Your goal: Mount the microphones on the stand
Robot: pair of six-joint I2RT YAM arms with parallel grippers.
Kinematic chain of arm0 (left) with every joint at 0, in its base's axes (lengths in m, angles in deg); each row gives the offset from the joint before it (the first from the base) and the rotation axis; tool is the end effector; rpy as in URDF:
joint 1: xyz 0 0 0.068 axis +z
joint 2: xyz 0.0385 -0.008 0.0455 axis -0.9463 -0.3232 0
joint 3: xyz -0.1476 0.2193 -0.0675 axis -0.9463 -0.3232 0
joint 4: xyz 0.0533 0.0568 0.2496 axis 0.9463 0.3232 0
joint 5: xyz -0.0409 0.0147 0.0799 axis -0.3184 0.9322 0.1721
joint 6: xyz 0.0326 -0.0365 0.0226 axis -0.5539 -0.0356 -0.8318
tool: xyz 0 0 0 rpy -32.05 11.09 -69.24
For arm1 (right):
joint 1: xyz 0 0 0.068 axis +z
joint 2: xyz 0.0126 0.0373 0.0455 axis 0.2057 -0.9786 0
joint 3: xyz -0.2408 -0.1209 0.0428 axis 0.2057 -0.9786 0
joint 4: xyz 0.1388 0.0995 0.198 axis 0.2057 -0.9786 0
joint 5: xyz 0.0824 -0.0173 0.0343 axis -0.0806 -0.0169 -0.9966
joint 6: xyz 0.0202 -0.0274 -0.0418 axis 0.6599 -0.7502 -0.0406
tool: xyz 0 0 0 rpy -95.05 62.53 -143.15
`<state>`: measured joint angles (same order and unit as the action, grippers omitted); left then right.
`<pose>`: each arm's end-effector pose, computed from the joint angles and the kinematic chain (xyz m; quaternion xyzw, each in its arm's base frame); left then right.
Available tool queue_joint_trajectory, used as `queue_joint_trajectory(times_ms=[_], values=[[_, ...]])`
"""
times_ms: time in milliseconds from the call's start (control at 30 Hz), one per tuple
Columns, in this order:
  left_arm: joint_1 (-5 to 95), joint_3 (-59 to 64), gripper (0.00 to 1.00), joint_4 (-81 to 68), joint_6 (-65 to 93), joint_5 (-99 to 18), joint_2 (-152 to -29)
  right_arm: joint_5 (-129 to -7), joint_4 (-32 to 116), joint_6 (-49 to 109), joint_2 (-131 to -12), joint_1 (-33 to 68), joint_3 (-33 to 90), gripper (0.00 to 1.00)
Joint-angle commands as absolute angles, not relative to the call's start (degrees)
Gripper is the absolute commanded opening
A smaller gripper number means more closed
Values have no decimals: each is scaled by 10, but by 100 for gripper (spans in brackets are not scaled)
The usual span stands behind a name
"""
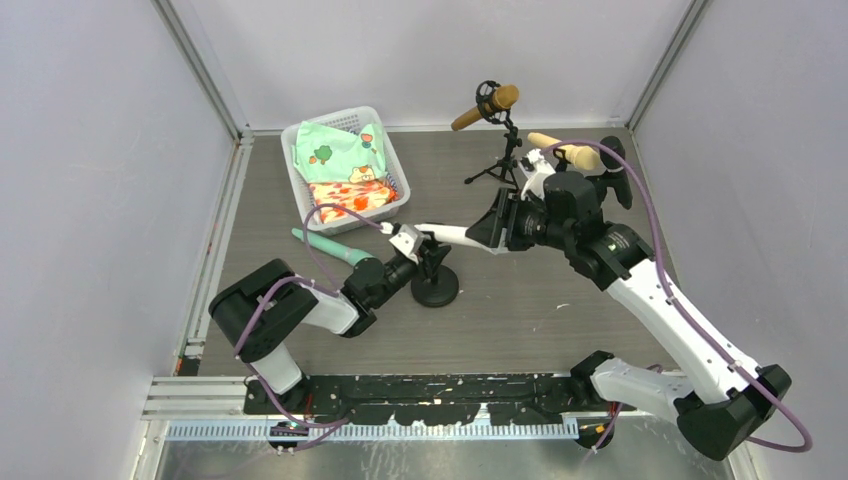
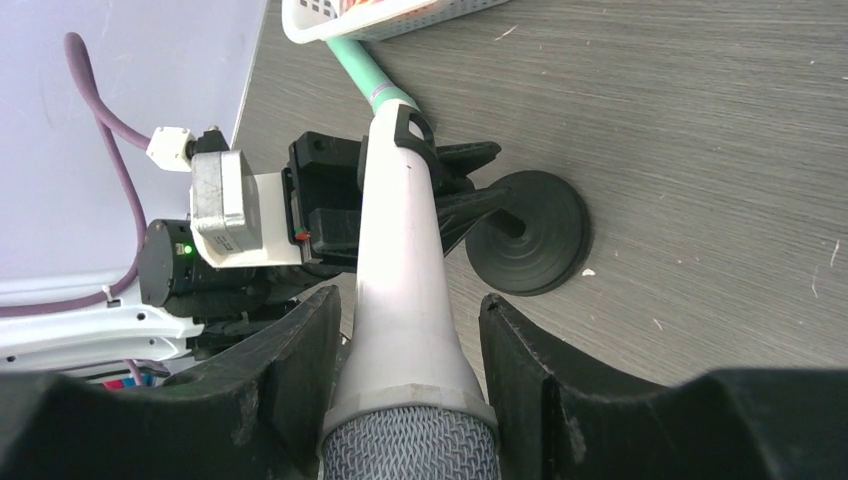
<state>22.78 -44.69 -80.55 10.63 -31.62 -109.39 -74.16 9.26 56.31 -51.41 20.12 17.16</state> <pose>0.1942 -0.2179 0.1806 0.2226 0.6272 -0.3509 0.6588 0.1871 0.1269 0.3657 -0.0520 0.8591 0.3550 0.3649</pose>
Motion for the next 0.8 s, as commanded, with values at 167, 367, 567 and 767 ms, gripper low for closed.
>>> queue_joint_trajectory(times_ms=[167, 367, 567, 767], values=[[190, -412, 0, -826, 68, -414, -1090, -745, 128, 540, -606, 207, 130, 1], [189, -410, 0, -821, 67, -416, -1089, -744, 152, 540, -639, 208, 117, 1], [184, -410, 0, -804, 51, -419, -1081, -755, 153, 533, -674, 210, 128, 1], [182, -409, 0, -804, 52, -416, -1081, -754, 154, 530, -696, 219, 130, 1]])
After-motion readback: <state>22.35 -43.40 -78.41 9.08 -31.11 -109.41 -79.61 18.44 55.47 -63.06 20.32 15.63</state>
